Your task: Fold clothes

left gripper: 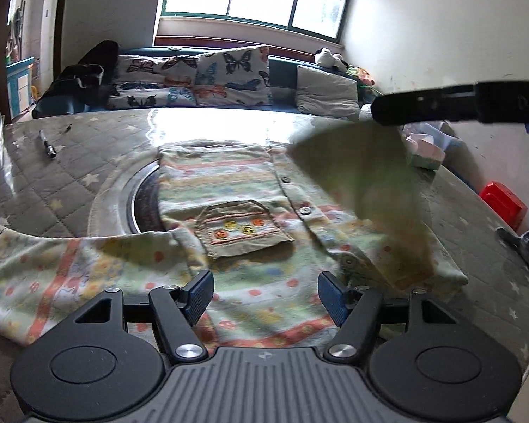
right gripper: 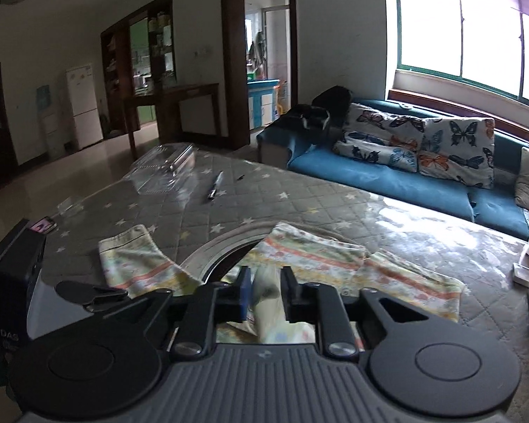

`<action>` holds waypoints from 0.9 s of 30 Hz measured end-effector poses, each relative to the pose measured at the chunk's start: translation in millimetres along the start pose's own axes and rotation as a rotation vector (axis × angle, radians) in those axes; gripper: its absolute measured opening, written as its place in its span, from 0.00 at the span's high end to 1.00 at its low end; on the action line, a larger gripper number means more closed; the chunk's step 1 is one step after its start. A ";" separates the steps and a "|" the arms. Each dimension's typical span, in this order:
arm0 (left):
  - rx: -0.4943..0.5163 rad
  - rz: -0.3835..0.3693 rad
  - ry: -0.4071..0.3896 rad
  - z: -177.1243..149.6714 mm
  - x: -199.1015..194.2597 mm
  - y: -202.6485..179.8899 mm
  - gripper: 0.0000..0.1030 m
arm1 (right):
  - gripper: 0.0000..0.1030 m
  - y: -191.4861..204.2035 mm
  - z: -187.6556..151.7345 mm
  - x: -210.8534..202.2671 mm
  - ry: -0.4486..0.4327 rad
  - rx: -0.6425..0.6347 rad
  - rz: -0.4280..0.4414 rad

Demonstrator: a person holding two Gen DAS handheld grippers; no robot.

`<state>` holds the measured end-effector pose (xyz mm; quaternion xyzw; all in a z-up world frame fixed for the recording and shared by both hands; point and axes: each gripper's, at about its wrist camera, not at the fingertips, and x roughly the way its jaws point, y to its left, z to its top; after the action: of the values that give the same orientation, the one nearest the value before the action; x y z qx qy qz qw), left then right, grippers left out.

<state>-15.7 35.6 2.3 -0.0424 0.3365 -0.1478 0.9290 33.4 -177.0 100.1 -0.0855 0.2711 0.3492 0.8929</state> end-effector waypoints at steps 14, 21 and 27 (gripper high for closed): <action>-0.002 -0.015 -0.022 12.9 0.3 -5.8 0.32 | 0.82 -55.2 -50.0 -5.6 0.206 -0.040 -0.122; 0.046 -0.085 0.002 15.4 18.0 -34.3 0.33 | 0.82 -82.2 -106.8 0.7 0.310 0.061 -0.158; 0.061 -0.095 0.049 12.3 33.6 -41.0 0.34 | 0.82 -97.8 -112.4 -5.3 0.307 0.102 -0.165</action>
<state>6.5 -13.9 -1.5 -0.0266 0.3522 -0.2030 0.9132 48.0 -291.0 5.2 -0.1147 0.4136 0.2433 0.8699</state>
